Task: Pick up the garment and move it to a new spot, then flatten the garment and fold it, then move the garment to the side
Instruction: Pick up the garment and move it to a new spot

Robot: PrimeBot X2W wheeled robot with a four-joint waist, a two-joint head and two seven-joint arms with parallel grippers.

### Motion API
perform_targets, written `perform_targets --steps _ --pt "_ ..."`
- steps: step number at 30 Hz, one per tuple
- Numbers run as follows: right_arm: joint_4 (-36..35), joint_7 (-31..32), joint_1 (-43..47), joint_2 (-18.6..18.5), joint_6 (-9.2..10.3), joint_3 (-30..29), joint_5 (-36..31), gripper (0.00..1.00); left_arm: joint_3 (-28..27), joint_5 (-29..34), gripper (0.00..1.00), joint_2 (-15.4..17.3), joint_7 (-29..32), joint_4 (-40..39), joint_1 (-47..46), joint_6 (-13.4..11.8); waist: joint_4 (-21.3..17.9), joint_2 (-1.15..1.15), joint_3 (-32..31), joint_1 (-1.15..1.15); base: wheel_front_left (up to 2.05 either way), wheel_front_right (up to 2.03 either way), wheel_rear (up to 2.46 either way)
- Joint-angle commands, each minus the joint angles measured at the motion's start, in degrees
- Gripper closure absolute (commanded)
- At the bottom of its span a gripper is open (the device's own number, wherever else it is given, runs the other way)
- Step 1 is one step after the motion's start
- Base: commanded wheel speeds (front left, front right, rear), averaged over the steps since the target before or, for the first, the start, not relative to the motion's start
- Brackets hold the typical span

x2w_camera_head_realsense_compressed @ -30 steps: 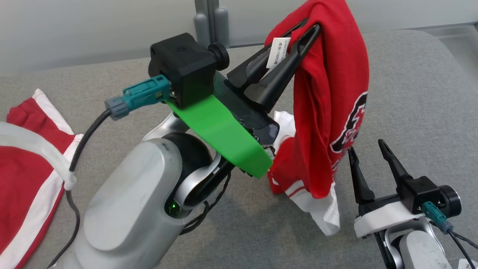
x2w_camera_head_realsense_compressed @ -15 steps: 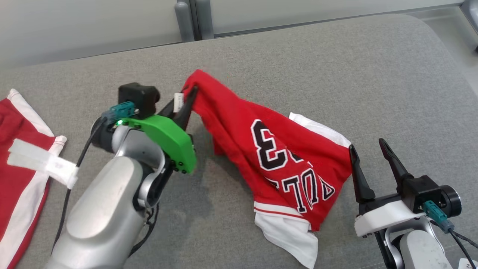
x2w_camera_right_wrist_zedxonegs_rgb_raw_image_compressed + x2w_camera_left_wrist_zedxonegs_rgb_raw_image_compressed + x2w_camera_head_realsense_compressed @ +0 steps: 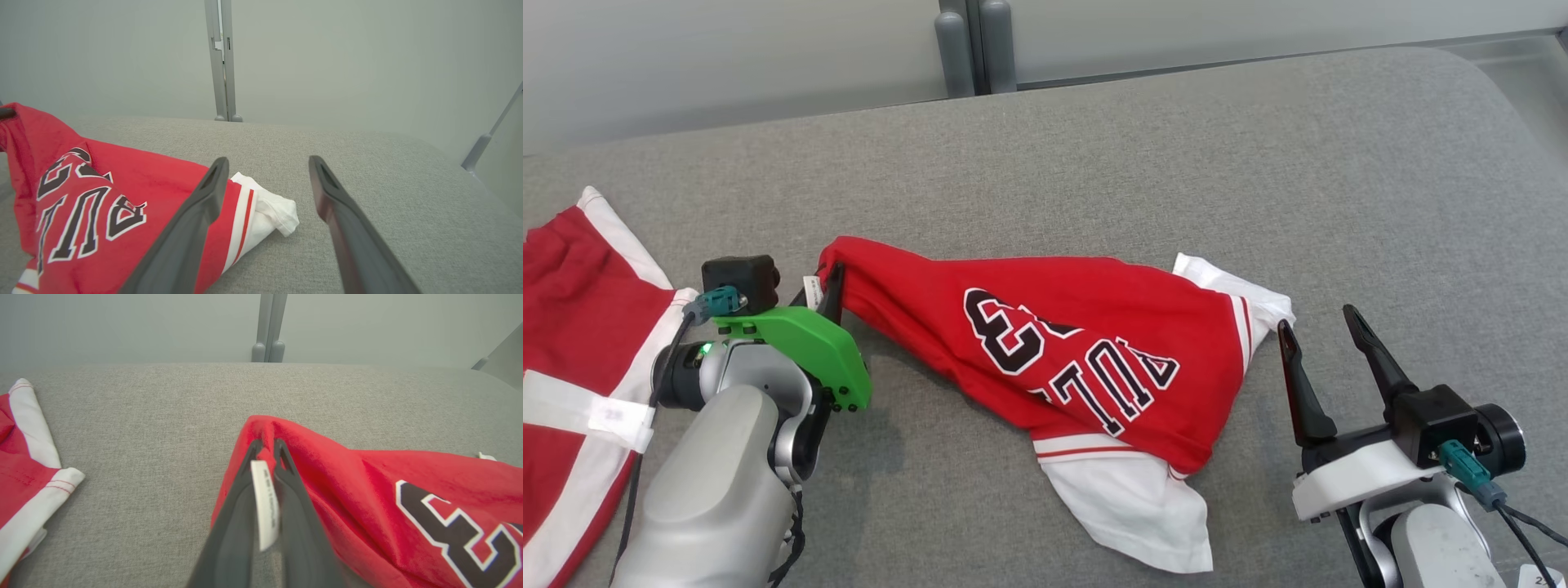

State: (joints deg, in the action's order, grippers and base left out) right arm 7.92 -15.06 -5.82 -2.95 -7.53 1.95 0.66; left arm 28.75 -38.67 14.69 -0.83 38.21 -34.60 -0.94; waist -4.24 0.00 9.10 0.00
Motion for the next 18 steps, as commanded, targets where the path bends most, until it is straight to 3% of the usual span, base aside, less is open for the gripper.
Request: perform_targets --steps 1,2,3,4,11,18 --pt "-0.08 -0.19 0.36 -0.17 0.08 -0.03 -0.34 0.00 -0.23 -0.07 1.00 -0.13 -0.73 0.64 -0.73 0.31 0.44 0.00 -0.44 0.00 0.00 0.00 0.00" --pt "-0.08 -0.19 0.51 -0.18 0.08 0.02 -0.33 0.00 -0.21 -0.18 0.96 -0.54 -1.36 1.39 -0.88 0.40 0.59 0.00 -0.66 0.00 0.00 0.00 0.00" --pt "-0.09 -0.18 0.64 -0.17 0.08 0.08 -0.35 0.00 0.00 0.04 0.61 -0.72 -1.85 2.09 -0.93 0.49 0.69 0.00 -0.92 0.00 0.00 0.00 0.00" --pt "-0.12 -0.19 0.73 -0.21 0.08 0.18 -0.39 0.00 0.16 0.25 0.00 -0.76 -2.29 2.70 -0.85 0.65 0.77 0.00 -1.17 0.00 0.00 0.00 0.00" --pt "-1.72 -0.18 1.97 -0.76 0.08 -0.21 -0.88 0.00 -0.08 1.10 0.00 0.82 -7.78 1.61 3.07 0.52 1.61 0.00 -3.24 0.00 0.00 0.00 0.00" --pt "-4.64 -0.18 3.66 -1.95 0.08 -0.62 -2.19 0.00 -0.92 2.76 0.00 4.55 -12.98 -8.32 10.62 -0.52 3.25 0.00 -5.76 0.00 0.00 0.00 0.00"
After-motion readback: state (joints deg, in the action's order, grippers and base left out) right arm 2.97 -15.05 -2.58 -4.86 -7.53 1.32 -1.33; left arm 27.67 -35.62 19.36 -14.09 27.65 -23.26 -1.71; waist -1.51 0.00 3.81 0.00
